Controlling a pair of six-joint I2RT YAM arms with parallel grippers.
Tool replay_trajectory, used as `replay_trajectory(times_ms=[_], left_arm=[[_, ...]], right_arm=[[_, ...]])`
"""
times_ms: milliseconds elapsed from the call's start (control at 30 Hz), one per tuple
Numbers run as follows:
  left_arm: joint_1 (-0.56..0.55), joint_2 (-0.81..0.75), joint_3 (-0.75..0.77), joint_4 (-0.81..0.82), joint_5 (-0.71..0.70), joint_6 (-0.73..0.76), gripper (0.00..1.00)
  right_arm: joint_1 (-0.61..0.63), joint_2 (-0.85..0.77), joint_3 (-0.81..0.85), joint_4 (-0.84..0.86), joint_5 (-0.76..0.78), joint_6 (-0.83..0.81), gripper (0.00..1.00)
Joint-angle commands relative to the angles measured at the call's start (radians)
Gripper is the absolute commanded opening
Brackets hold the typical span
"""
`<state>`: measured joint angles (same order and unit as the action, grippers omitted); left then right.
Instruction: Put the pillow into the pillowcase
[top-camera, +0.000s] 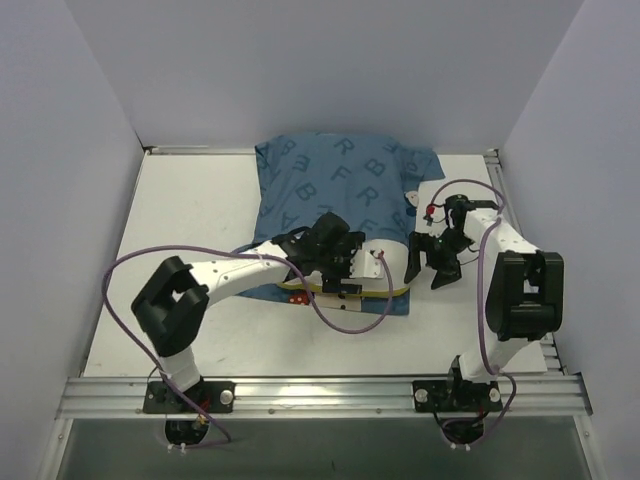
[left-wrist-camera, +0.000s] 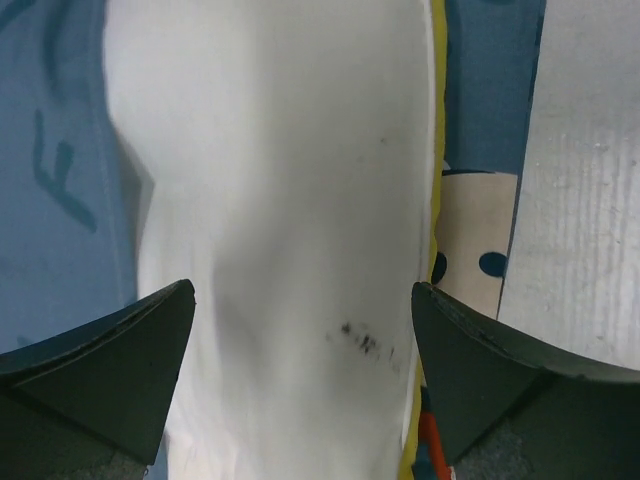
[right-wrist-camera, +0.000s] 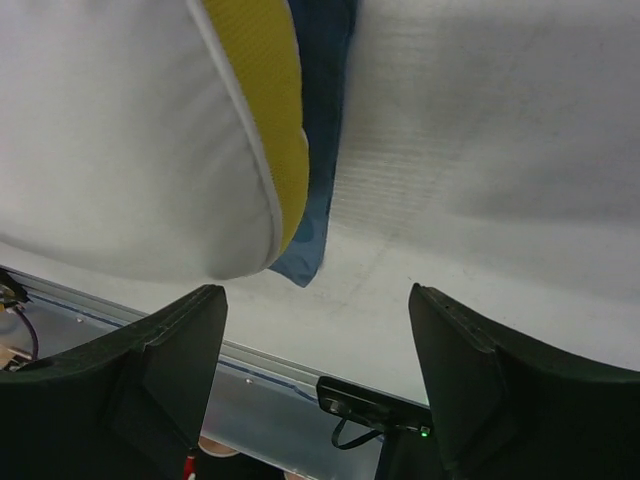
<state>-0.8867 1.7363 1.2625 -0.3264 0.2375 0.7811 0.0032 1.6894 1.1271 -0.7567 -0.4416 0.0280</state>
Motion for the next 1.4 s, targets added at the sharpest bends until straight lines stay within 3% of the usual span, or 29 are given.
replay_trajectory(times_ms=[0, 133, 233, 267, 333, 400, 500, 600, 667, 733, 833, 1000, 1100, 1133, 1167, 1200, 1300, 1367], left_arm=[[-0.044, 0.086, 0.029, 0.156, -0.115, 0.079, 0.98], [-0.025, 0.160, 0.052, 0.127, -0.132, 0.096, 0.95], [0.035, 0.196, 0.130, 0.000, -0.052, 0.029, 0.56], [0.061, 0.218, 0.220, -0.091, 0.062, -0.008, 0.19], [0.151, 0.229, 0.302, -0.169, 0.217, -0.127, 0.00], [0.201, 0.229, 0.382, -0.204, 0.385, -0.207, 0.00], [0.239, 0.230, 0.443, -0.243, 0.489, -0.278, 0.00], [0.246, 0.232, 0.457, -0.269, 0.542, -0.302, 0.00], [0.253, 0.227, 0.459, -0.270, 0.568, -0.319, 0.00], [0.267, 0.232, 0.472, -0.270, 0.586, -0.350, 0.00], [0.301, 0.238, 0.508, -0.270, 0.623, -0.403, 0.00], [0.339, 0.262, 0.557, -0.267, 0.620, -0.457, 0.00], [0.339, 0.255, 0.531, -0.263, 0.533, -0.454, 0.00], [0.336, 0.246, 0.513, -0.272, 0.510, -0.430, 0.00], [0.336, 0.214, 0.490, -0.276, 0.472, -0.410, 0.03], [0.338, 0.191, 0.422, -0.281, 0.451, -0.386, 0.26], [0.374, 0.071, 0.271, -0.293, 0.381, -0.315, 0.59], [0.446, -0.002, 0.207, -0.301, 0.364, -0.325, 0.63]], right_arm=[[-0.040, -0.002, -0.027, 0.000, -0.011, 0.050, 0.74], [-0.069, -0.039, -0.070, -0.006, -0.009, 0.061, 0.72], [-0.081, -0.056, -0.098, -0.010, -0.025, 0.044, 0.71], [-0.081, -0.060, -0.114, -0.009, -0.031, 0.038, 0.72], [-0.080, -0.054, -0.127, 0.006, -0.046, 0.047, 0.73], [-0.075, -0.042, -0.135, 0.052, -0.066, 0.068, 0.73], [-0.046, -0.010, -0.132, 0.127, -0.071, 0.107, 0.74], [-0.009, 0.032, -0.112, 0.273, -0.013, 0.159, 0.75], [0.033, 0.075, -0.086, 0.333, 0.079, 0.193, 0.82], [0.044, 0.114, -0.072, 0.368, 0.118, 0.213, 0.80], [0.061, 0.176, -0.011, 0.395, 0.020, 0.250, 0.80], [0.077, 0.227, -0.007, 0.439, -0.294, 0.286, 0.59], [0.035, 0.159, -0.078, 0.465, -0.468, 0.280, 0.00], [0.000, 0.098, -0.093, 0.464, -0.491, 0.283, 0.00], [-0.040, 0.063, -0.107, 0.461, -0.537, 0.282, 0.00], [-0.066, 0.029, -0.128, 0.436, -0.540, 0.273, 0.00], [-0.134, -0.057, -0.104, 0.293, -0.479, 0.167, 0.00], [-0.134, -0.056, -0.081, 0.219, -0.441, 0.069, 0.00]])
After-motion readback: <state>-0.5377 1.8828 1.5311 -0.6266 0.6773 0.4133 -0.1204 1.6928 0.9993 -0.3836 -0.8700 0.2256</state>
